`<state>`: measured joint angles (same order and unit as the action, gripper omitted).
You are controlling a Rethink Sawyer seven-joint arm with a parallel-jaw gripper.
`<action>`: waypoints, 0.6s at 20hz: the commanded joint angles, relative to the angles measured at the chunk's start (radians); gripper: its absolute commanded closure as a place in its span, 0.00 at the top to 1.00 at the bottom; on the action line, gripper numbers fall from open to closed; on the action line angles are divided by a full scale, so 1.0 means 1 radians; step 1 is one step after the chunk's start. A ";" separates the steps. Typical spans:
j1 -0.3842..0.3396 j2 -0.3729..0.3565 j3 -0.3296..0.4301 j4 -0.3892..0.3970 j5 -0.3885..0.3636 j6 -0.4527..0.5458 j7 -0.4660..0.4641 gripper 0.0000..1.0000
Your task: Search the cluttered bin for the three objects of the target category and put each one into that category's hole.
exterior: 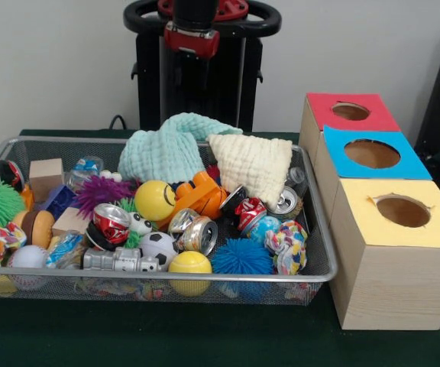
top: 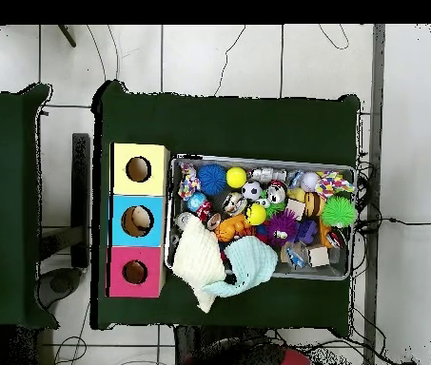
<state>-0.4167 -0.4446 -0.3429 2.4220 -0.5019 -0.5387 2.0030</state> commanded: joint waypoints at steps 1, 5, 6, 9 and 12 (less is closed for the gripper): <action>0.149 0.064 -0.123 0.008 0.072 -0.184 0.134 1.00; 0.155 0.072 -0.130 0.002 0.070 -0.191 0.146 1.00; 0.157 0.079 -0.131 -0.003 0.071 -0.193 0.149 1.00; 0.159 0.086 -0.133 -0.012 0.068 -0.194 0.158 1.00; 0.154 0.047 -0.125 -0.018 0.059 -0.147 0.153 1.00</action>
<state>-0.2551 -0.4208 -0.4759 2.4297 -0.4841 -0.6978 2.0028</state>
